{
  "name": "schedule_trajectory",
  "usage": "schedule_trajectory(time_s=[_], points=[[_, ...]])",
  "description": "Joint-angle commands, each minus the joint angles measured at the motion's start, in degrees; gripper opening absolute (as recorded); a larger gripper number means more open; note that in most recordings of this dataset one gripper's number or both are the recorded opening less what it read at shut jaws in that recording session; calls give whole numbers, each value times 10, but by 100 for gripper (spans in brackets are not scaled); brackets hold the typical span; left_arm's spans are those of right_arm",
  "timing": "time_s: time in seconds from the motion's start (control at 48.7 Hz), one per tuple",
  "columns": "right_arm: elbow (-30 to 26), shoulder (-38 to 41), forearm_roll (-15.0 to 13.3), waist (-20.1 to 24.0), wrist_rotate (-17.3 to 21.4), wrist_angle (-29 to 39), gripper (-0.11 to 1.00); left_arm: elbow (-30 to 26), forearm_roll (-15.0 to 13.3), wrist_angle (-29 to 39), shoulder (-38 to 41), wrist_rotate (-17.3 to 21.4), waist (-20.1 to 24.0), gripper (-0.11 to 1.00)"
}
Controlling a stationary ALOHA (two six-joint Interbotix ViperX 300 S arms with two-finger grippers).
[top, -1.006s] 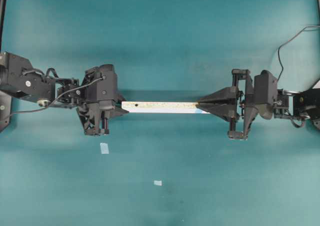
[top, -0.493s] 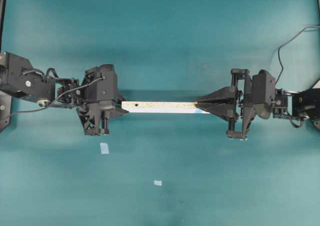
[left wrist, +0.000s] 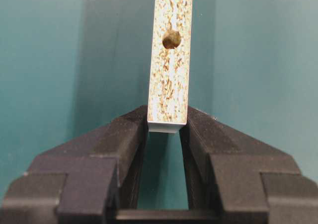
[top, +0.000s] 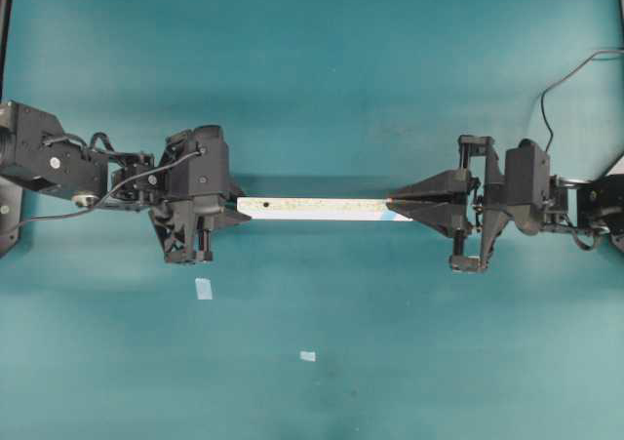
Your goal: Insert the rod into the hole on the wooden board.
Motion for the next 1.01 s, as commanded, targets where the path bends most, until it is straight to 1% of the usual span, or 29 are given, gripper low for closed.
schedule_trajectory(time_s=[0.0, 0.123, 0.185, 0.493, 0.575, 0.78, 0.985], points=[[2, -10, 2, 5, 2, -2, 11, -4, 1, 1, -6, -5, 2, 31], [10, -10, 3, 10, 5, -2, 11, -4, 1, 1, -5, -5, 2, 31], [12, -9, 8, 13, 6, -2, 11, -4, 1, 1, -5, -5, 2, 31], [14, 5, 52, 39, 5, -2, 11, -8, 1, -1, 6, -6, 2, 31], [9, 11, 57, 44, 5, -2, 11, -15, 1, -2, 13, -9, -2, 31], [-12, 11, 57, 44, -2, 6, 11, -17, 1, -2, 14, -11, -15, 31], [-14, 10, 57, 44, -2, 69, 11, -18, 1, -2, 14, -11, -15, 31]])
